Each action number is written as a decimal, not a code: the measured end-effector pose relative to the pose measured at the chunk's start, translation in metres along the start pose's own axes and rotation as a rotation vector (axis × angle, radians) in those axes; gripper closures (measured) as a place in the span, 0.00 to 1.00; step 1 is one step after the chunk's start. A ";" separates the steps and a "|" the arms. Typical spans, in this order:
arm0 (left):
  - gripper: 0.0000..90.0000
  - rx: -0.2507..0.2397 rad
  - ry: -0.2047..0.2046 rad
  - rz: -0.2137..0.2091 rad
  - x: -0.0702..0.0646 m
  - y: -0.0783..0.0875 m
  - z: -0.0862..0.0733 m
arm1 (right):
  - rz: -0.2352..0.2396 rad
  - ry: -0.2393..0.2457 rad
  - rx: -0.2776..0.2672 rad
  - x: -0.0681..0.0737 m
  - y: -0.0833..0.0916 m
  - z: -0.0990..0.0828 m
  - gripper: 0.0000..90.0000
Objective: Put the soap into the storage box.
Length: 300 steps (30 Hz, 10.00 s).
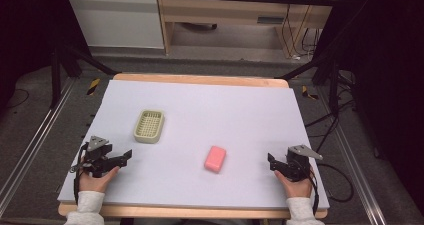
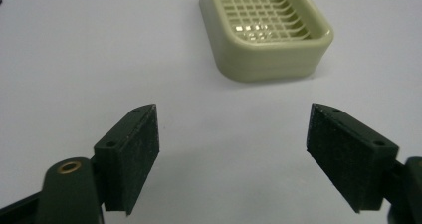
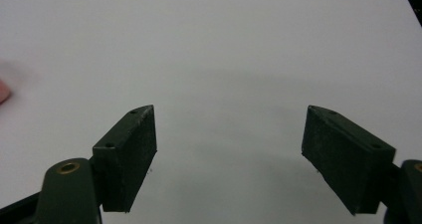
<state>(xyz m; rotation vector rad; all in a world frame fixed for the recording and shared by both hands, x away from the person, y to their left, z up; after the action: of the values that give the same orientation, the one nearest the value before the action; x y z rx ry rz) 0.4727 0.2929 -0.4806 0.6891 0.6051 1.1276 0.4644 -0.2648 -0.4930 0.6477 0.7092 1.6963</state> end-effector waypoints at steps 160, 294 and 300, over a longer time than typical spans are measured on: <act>0.23 0.136 -0.411 -0.224 -0.252 -0.066 0.077 | -0.003 0.093 -0.011 0.018 0.006 -0.002 0.36; 0.41 0.198 -0.345 -0.178 -0.171 -0.021 0.090 | 0.022 0.094 0.003 0.018 0.004 -0.004 0.41; 0.41 0.187 -0.331 -0.164 -0.159 -0.016 0.091 | 0.023 0.090 0.005 0.018 0.004 -0.005 0.41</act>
<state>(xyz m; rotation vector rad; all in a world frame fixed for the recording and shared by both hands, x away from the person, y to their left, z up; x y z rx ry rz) 0.4993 0.1217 -0.4192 0.9474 0.4773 0.7887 0.4546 -0.2486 -0.4920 0.5882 0.7723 1.7538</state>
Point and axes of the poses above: each handheld gripper's, and its own axes: y roughly backward along the jaws, z roughly out of its top, x roughly to its left, the point moved 3 cm from there along -y, roughly forward along the jaws, and after that the axes turned 13 degrees about x, right-handed, at the moved point
